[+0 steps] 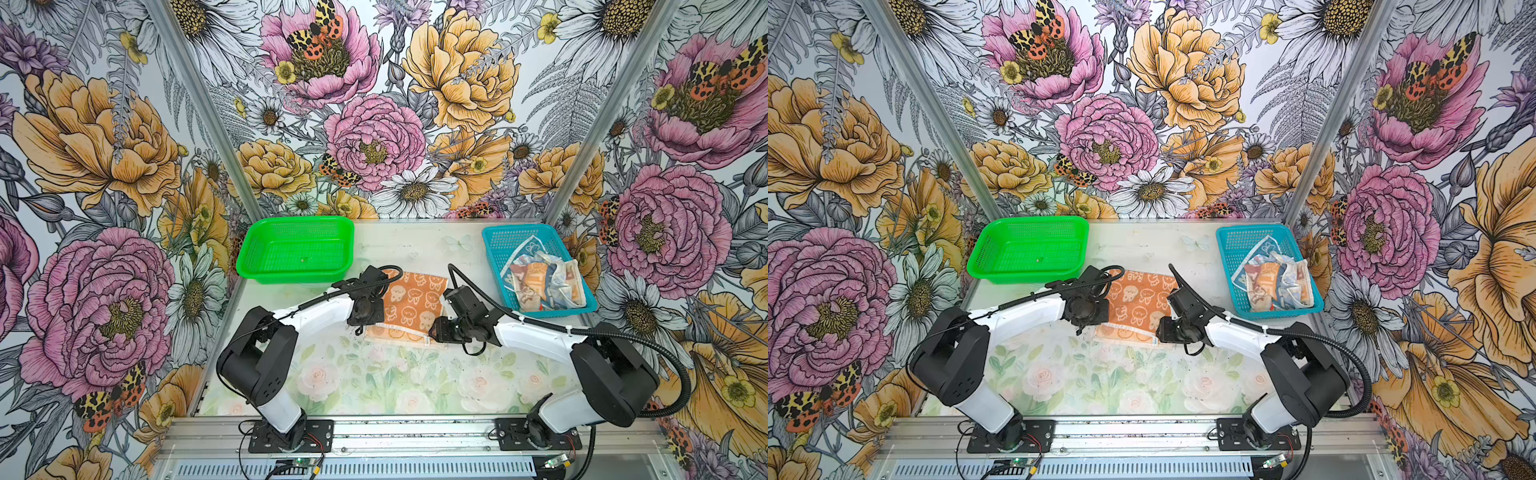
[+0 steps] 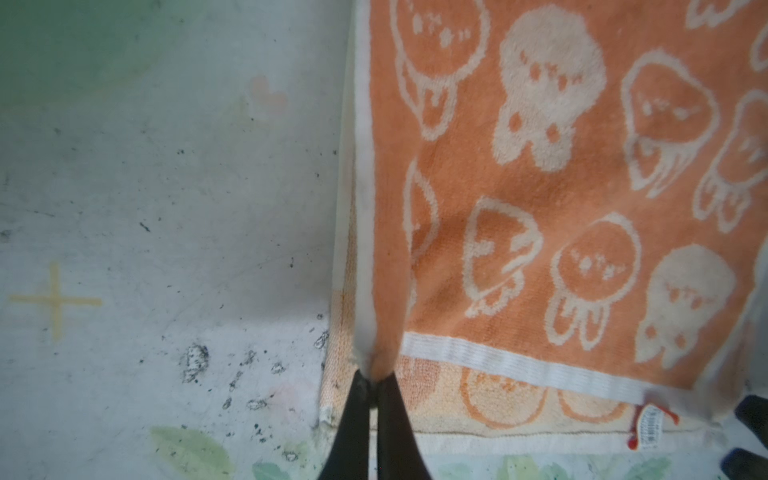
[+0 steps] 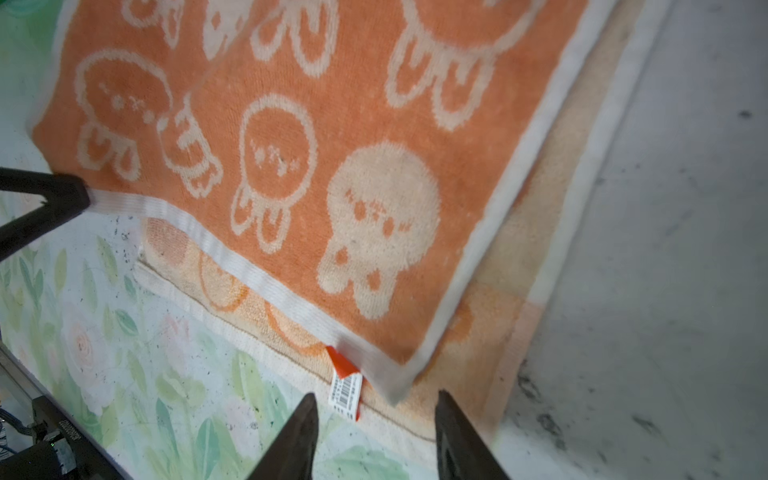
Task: Fold and stack the towels
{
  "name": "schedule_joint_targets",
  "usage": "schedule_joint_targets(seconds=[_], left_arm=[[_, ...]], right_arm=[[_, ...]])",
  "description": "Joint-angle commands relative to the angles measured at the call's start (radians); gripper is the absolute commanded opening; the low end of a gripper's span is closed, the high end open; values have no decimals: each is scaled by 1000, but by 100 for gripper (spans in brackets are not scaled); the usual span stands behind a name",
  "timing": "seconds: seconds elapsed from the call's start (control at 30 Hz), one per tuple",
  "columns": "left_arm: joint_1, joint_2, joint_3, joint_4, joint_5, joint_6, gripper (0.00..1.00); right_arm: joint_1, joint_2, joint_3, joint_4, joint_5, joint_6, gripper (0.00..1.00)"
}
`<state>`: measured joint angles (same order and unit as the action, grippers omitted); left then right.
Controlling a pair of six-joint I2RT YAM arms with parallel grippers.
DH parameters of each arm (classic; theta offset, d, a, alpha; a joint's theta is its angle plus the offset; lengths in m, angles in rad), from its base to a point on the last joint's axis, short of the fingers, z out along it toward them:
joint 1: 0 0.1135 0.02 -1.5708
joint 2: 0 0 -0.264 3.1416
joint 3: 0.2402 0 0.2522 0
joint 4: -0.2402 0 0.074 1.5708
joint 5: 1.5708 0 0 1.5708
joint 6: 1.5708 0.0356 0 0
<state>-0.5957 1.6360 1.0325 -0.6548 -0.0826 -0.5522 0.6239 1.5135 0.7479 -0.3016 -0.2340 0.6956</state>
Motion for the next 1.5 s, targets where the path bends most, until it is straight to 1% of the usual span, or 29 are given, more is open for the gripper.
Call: schedule_joint_targets(seconds=[0.0,0.2,0.3,0.4,0.6,0.67,0.7,0.8,1.0,1.13,1.3,1.47], left_arm=[[-1,-31,-15,39,-3,-14,0],[0,-30,-23,53,4,-10,0],[2,-31,-26,58,5,-9,0],[1,-33,-30,60,6,-8,0],[6,-35,-37,63,9,-6,0],[9,-34,-37,63,10,-4,0],[12,-35,-37,63,13,-3,0],[22,-45,-30,62,27,3,0],[29,-99,-24,57,64,2,0],[28,-140,-55,55,87,-5,0],[15,-182,-123,57,99,-27,0],[-12,-211,-189,62,88,-53,0]], right_arm=[[14,35,29,8,34,19,46],[28,80,36,12,62,26,42],[32,99,47,12,73,22,38],[32,117,56,11,80,21,31],[35,135,60,9,87,21,10],[34,129,61,7,92,18,2],[34,123,60,4,95,18,0],[33,87,76,-30,110,7,0],[28,-53,105,-144,155,-26,0],[25,-120,100,-200,157,-41,0],[25,-164,49,-214,149,-35,0],[28,-191,-21,-210,156,-21,0]])
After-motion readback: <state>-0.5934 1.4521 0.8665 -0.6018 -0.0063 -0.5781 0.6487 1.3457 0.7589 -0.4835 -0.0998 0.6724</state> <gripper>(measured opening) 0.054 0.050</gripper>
